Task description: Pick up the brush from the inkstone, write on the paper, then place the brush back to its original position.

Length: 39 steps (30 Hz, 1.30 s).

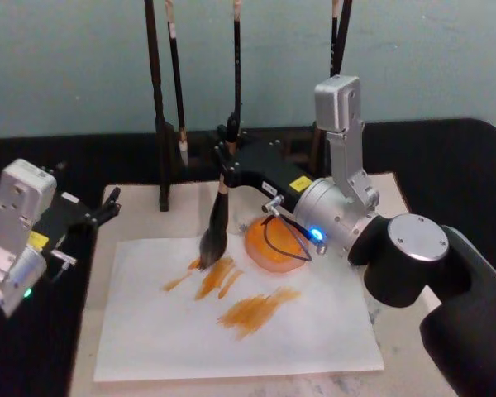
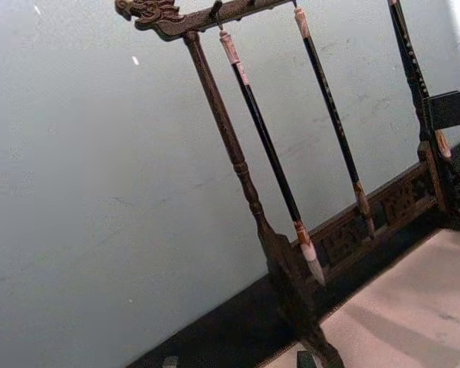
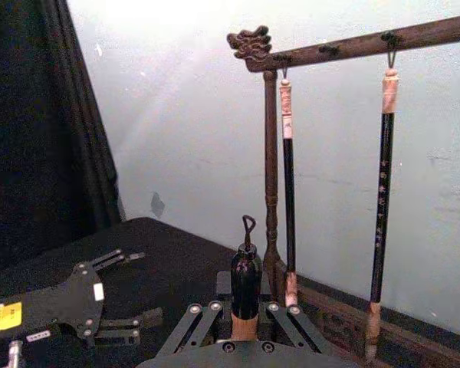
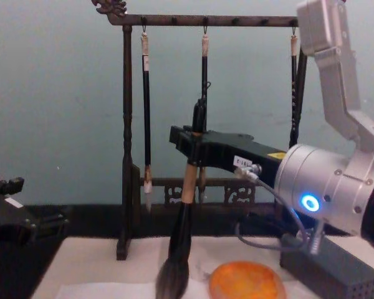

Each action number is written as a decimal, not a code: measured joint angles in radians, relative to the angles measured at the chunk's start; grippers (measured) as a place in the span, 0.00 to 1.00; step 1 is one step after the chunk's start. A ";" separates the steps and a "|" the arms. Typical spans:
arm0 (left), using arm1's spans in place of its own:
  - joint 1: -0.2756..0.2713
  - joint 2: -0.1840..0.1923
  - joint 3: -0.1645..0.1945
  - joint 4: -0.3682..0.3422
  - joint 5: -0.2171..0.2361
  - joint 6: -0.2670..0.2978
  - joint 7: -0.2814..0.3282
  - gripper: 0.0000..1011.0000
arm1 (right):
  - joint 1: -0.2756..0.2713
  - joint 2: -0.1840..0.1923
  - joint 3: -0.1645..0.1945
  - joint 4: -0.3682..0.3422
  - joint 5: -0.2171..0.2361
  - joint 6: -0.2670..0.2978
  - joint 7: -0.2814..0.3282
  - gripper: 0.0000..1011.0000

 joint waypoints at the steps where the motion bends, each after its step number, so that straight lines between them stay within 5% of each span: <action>1: 0.000 0.000 0.000 0.000 0.000 0.000 0.000 0.99 | 0.000 0.000 0.001 -0.001 0.000 0.000 -0.001 0.17; 24: 0.000 0.000 0.000 0.000 0.000 0.000 0.000 0.99 | -0.027 0.010 0.049 -0.093 0.005 -0.013 -0.034 0.17; 39: 0.000 0.000 0.000 0.000 0.000 0.000 0.000 0.99 | -0.081 0.034 0.165 -0.151 0.078 -0.002 -0.097 0.17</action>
